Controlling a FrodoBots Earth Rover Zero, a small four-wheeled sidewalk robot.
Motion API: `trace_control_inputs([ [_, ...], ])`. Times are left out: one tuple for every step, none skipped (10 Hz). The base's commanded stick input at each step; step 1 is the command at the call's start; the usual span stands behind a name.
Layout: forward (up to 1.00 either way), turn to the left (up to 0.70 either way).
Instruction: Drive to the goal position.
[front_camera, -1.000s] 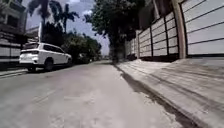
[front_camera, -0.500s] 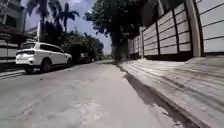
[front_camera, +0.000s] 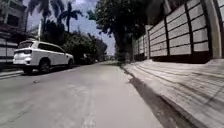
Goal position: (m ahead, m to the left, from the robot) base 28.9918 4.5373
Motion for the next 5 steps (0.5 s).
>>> trace_control_inputs([
  [1.0,0.0],
  [1.0,0.0],
  [1.0,0.0],
  [1.0,0.0],
  [1.0,0.0],
])
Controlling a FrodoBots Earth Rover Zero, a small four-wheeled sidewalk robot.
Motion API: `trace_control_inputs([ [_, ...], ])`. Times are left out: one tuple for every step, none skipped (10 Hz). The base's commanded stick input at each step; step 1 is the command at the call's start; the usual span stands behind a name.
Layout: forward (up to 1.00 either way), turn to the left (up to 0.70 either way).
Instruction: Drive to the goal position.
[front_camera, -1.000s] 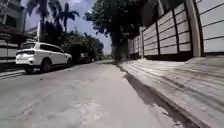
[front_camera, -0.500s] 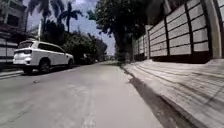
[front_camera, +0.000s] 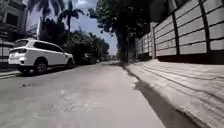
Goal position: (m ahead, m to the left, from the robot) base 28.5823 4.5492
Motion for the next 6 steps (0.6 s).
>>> trace_control_inputs([
  [1.0,0.0],
  [1.0,-0.06],
  [1.0,-0.39],
  [1.0,-0.39],
  [1.0,-0.35],
  [1.0,-0.07],
])
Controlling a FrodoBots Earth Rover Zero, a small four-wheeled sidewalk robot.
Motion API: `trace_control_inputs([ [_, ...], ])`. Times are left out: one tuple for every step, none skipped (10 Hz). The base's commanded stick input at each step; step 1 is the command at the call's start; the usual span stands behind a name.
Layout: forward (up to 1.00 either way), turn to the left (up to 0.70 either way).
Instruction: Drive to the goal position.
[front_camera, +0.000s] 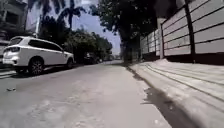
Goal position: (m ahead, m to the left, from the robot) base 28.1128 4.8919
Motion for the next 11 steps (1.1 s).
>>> trace_control_inputs([
  [1.0,0.0],
  [1.0,0.0],
  [1.0,0.0],
  [1.0,0.0],
  [1.0,0.0],
  [1.0,0.0],
  [1.0,0.0],
  [1.0,0.0],
  [1.0,0.0],
  [1.0,0.0],
  [1.0,0.0],
])
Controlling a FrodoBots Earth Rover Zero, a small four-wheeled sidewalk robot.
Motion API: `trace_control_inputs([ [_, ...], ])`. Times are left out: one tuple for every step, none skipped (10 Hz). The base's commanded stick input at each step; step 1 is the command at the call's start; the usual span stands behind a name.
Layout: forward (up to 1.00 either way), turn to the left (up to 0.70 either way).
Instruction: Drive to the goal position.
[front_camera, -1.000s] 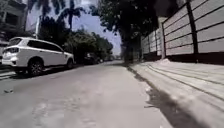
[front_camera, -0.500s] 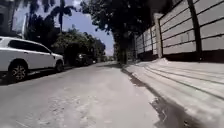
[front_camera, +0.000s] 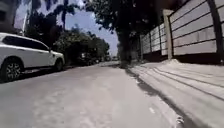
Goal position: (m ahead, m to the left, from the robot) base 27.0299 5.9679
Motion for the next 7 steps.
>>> trace_control_inputs([
  [1.0,-0.03],
  [1.0,-0.18],
  [1.0,-0.4],
  [1.0,-0.4],
  [1.0,-0.4],
  [1.0,-0.4],
  [1.0,-0.16],
])
